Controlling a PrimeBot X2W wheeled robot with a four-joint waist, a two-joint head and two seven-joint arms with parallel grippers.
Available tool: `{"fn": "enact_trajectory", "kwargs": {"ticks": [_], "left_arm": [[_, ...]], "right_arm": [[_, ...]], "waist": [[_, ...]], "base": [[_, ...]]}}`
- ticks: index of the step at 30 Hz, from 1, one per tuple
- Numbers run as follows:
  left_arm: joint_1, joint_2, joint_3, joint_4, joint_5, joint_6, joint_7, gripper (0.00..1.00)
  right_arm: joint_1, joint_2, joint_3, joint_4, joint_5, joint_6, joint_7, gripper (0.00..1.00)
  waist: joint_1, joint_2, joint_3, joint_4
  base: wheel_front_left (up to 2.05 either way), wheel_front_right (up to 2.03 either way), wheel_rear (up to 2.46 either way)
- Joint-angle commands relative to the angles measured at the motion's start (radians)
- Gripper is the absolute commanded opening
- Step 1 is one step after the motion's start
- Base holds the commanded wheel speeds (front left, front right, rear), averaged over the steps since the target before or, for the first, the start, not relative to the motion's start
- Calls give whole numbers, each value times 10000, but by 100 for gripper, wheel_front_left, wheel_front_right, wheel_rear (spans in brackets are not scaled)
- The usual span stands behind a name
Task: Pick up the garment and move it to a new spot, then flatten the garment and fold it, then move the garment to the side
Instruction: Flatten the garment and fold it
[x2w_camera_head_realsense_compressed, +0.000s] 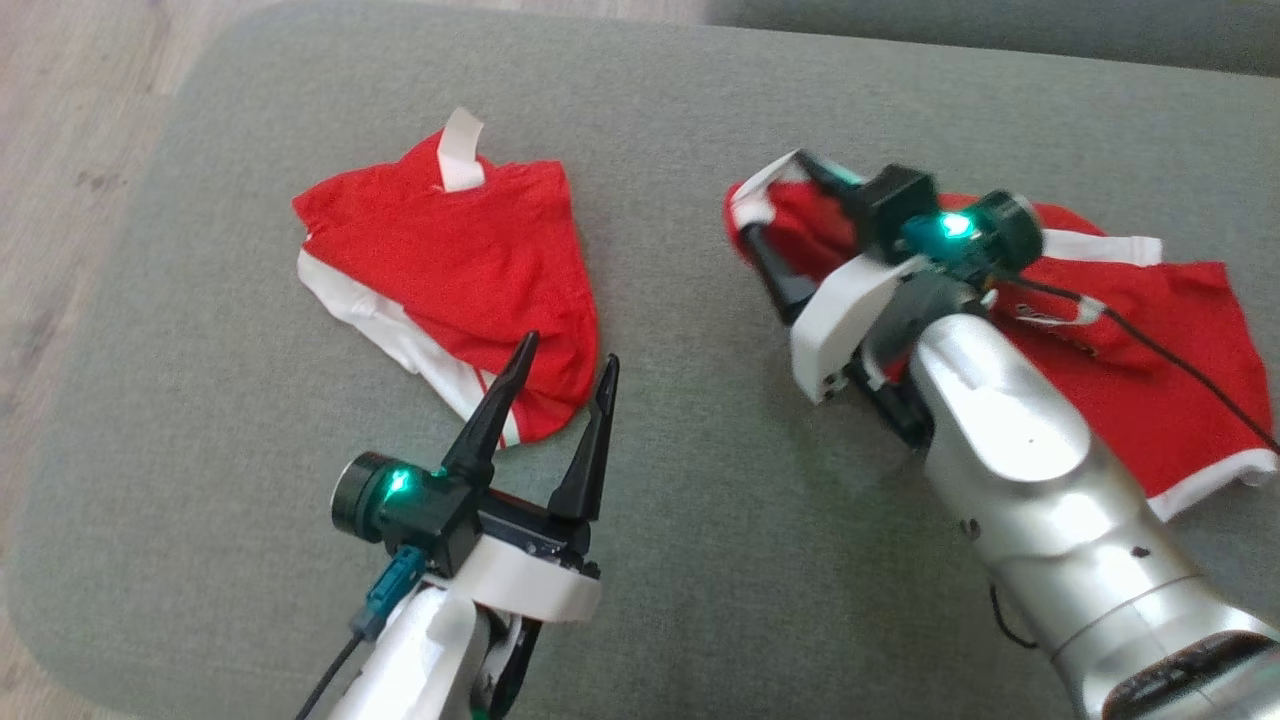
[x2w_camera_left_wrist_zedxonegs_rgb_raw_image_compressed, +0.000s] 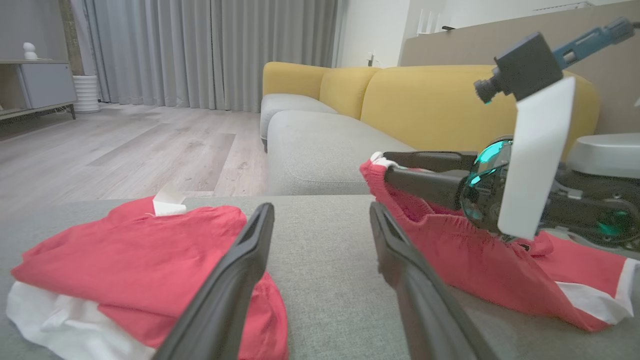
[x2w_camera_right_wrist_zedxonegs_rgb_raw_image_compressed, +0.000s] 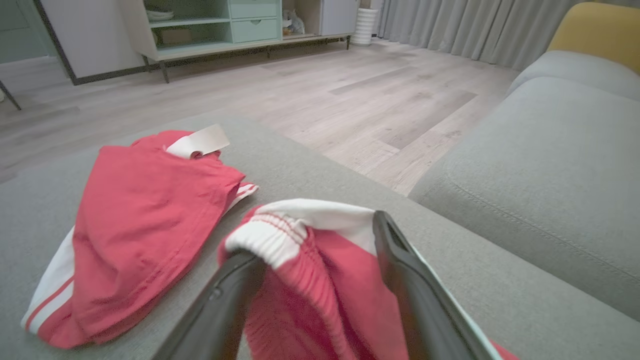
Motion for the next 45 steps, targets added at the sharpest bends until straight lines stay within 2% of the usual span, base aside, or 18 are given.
{"fn": "enact_trajectory", "kwargs": {"ticks": [1,5,10,15,19,25,29,30,31,35,38,42,45], "left_arm": [[-343,-10,268,-263,-19,50,-78,100],[-362,-10,320,-193,35,61,-78,100],[-286,-10,398,-162,101,58,-78,100],[-100,-10,521,-232,146,64,-78,100],[18,-10,635,-372,105,98,-78,100],[218,-10,782,-503,-6,198,-78,100],[304,-10,934,-553,-30,221,-78,100],[304,-10,934,-553,-30,221,-78,100],[330,-10,1003,-552,-46,211,-78,100],[365,-10,1060,-468,-107,141,-78,100],[308,27,1089,-265,-181,50,-78,100],[3,211,1064,-9,-92,-41,-41,100],[-398,264,986,137,-359,-272,396,100]], "right_arm": [[-383,156,306,-259,200,-7,53,100],[-430,156,1133,49,660,-7,639,100],[-480,156,1160,371,595,-7,905,100],[-202,156,49,853,-21,-7,335,100],[350,141,-1499,681,-349,-7,-802,100],[2093,-75,-3943,-633,-611,-7,-1974,100],[3570,-8,-4958,-2133,-665,-7,-2119,100],[3570,-8,-4958,-2133,-665,-7,-2119,100],[4285,56,-5340,-2833,-658,-7,-2140,100],[5314,134,-5710,-3558,-570,-7,-2149,100],[5983,150,-5736,-3946,40,-7,-2157,100],[6199,153,-5609,-4400,421,-7,-2172,100],[6126,154,-5571,-4617,510,-7,-2177,100]], "waist": [[-1,0,-73,-96],[-1,0,-285,-402],[-1,0,-621,-772],[-1,0,-1044,-1213],[-1,0,-1312,-1554],[-1,0,-1597,-2151],[-1,0,-1570,-2590],[-1,0,-1570,-2590],[-1,0,-1537,-2795],[-1,0,-1473,-3045],[-1,0,-1373,-3284],[-1,0,-1160,-3595],[-1,0,-960,-3800]], "base": [[0,0,0],[0,0,0],[0,0,0],[0,0,0],[0,0,0],[0,0,0],[0,0,0],[0,0,0],[0,0,0],[0,0,0],[0,0,0],[0,0,0],[0,0,0]]}}
